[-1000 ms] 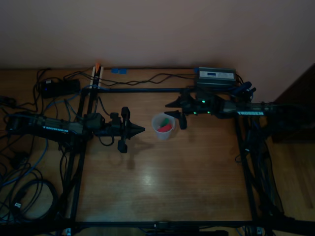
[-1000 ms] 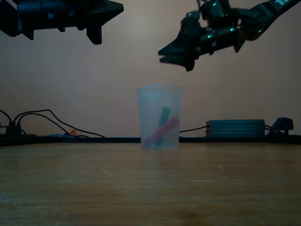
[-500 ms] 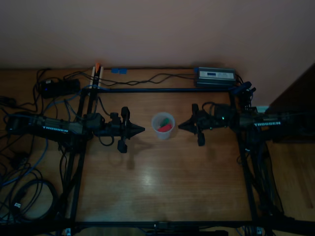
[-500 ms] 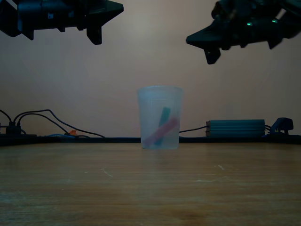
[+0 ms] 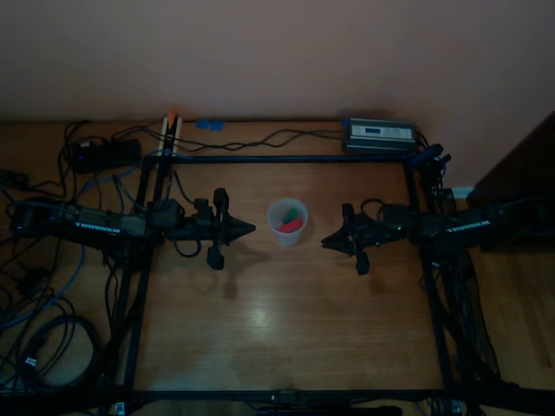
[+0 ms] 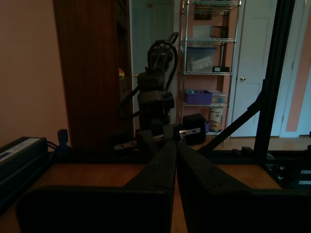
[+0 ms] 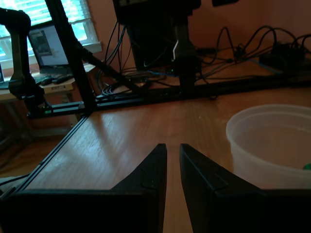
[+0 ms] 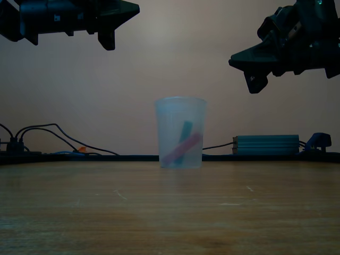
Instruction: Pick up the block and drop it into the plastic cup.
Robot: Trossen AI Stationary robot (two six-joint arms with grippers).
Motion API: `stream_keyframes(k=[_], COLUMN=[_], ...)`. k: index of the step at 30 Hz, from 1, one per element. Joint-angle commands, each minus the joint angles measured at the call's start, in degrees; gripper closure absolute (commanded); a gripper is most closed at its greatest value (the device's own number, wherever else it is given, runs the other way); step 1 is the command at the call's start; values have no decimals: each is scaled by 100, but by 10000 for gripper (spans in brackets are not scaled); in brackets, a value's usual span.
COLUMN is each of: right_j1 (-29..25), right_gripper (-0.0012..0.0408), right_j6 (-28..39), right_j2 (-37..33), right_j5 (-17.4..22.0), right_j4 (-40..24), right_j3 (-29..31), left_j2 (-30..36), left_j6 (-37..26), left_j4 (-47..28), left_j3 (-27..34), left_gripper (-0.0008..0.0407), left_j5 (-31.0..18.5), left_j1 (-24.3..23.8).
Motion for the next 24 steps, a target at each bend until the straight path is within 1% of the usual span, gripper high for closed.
stream_keyframes(k=[1,4,6,10,13,18,21,24], right_j1=[2,-7,-85,-479,-872,-1469,-1572,-1563], right_gripper=[363,363,363,363,363,363,363,363], right_j6=[-20,-195,-319,-387,-387,-385,-361,-345], right_j2=[7,-26,-129,-476,-855,-1521,-1816,-1978], right_j5=[7,37,188,249,249,243,245,243], right_j4=[-9,-11,-35,-170,-492,-1211,-1537,-1655], right_j3=[33,50,48,48,48,48,48,48], left_j2=[2,2,2,2,2,2,2,2], left_j6=[0,0,2,2,2,2,2,2], left_j4=[-2,0,-2,-2,-2,-2,-2,-2], left_j3=[2,2,2,2,2,2,2,2], left_gripper=[399,399,399,399,399,399,399,399], left_j5=[0,0,0,0,0,0,0,0], left_j1=[0,0,0,0,0,0,0,0])
